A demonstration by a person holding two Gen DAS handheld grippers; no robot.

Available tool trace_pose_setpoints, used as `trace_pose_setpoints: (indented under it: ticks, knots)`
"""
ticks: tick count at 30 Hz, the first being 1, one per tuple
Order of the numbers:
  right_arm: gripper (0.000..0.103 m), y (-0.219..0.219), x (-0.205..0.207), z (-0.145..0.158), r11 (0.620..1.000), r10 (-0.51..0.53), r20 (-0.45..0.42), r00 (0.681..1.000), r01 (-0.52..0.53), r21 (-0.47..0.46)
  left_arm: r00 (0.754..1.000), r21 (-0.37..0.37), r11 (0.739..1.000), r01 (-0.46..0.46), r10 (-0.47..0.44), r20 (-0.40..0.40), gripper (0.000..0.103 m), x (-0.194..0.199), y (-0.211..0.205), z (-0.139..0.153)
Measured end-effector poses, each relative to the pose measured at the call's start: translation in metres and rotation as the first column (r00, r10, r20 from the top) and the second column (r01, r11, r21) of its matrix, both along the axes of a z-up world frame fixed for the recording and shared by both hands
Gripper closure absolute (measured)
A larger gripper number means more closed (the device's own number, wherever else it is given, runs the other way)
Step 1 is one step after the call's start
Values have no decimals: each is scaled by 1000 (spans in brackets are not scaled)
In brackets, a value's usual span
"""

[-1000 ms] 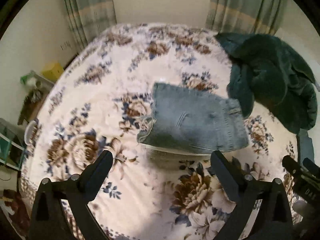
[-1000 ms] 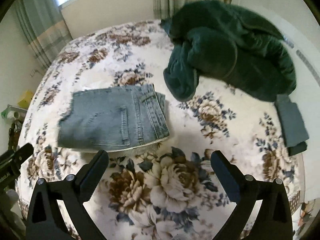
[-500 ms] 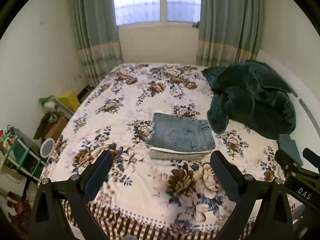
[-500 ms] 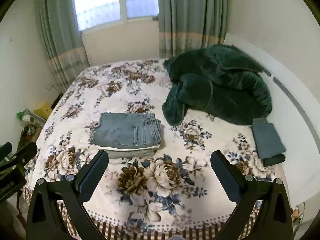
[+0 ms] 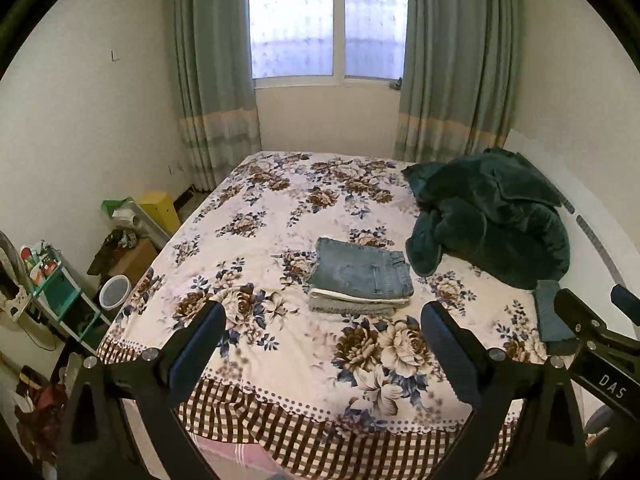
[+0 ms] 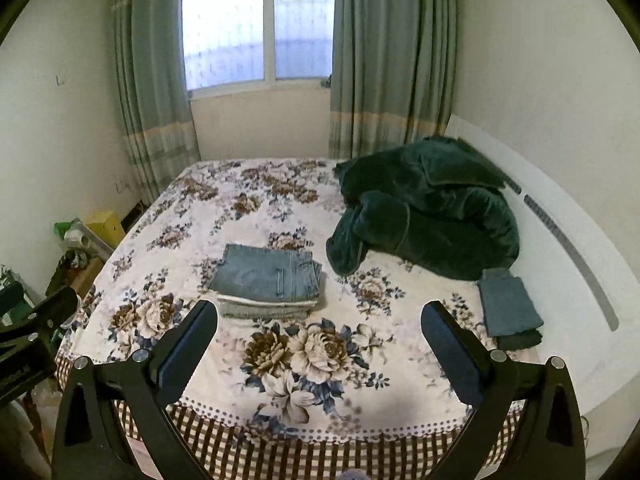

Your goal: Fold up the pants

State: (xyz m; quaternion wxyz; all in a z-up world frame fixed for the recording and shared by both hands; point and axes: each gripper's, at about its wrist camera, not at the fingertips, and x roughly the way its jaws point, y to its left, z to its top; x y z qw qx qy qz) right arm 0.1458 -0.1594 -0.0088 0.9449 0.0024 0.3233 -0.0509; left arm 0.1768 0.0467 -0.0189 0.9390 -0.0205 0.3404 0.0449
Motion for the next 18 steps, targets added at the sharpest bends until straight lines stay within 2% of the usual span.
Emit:
trace_pose_setpoints:
  ticks: [1, 5, 18]
  knots:
    - [0, 2, -4, 4, 1000, 0, 1, 1000, 0, -4, 1000, 0, 1000, 2, -2, 3, 3, -4, 0, 2]
    - [0, 8, -22, 19, 1000, 7, 9, 1000, -7, 0, 1000, 2, 1000, 11, -11, 16, 3, -16, 0, 7]
    - [0, 18, -43, 33, 1000, 15, 23, 1000, -15, 16, 999, 22, 1000, 6, -7, 34, 1, -32, -4, 13]
